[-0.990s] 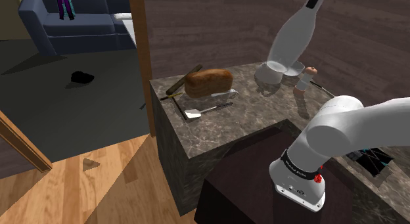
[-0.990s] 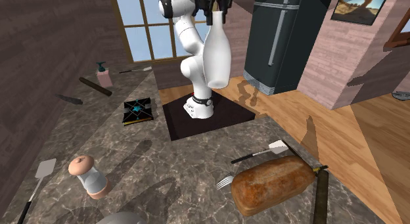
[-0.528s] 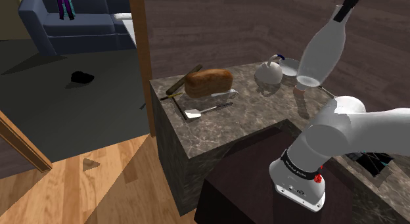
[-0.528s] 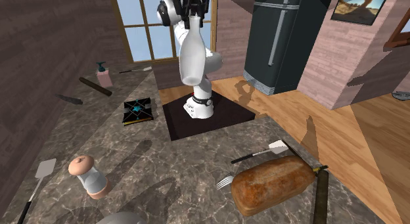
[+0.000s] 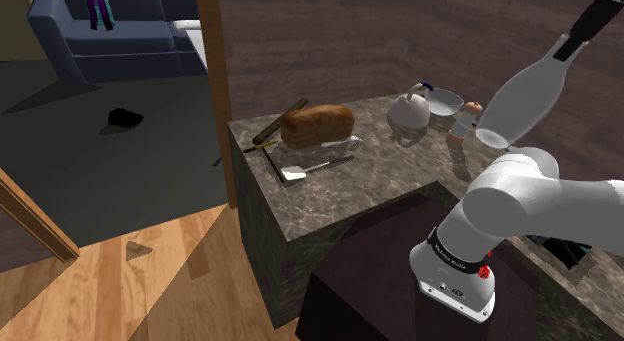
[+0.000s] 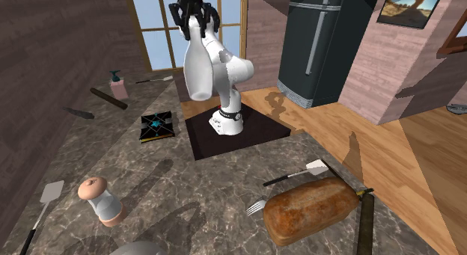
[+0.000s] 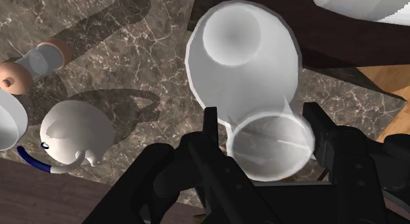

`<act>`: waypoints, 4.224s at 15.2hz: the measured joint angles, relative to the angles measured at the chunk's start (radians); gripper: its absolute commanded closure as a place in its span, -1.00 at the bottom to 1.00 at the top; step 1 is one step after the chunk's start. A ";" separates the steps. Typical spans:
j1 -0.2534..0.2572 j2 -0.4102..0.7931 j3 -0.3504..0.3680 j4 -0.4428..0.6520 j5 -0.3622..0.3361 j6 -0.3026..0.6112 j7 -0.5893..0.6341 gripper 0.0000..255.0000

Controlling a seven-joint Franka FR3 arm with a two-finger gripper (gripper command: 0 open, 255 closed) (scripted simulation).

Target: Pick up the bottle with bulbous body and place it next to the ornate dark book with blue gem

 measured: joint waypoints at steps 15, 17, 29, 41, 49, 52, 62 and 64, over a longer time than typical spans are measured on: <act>-0.049 -0.259 -0.194 0.049 -0.347 -0.189 -0.327 1.00; -0.052 -0.282 -0.216 0.077 -0.402 -0.216 -0.384 1.00; -0.031 -0.347 -0.353 0.289 -0.741 -0.278 -0.738 1.00; 0.050 -0.301 -0.505 0.641 -1.046 -0.217 -1.133 1.00; 0.010 -0.381 -0.546 0.558 -1.087 -0.175 -1.141 1.00; -0.001 -0.408 -0.561 0.529 -1.100 -0.160 -1.138 1.00; -0.052 -0.500 -0.615 0.428 -1.146 -0.115 -1.134 1.00; -0.053 -0.502 -0.617 0.426 -1.148 -0.114 -1.135 1.00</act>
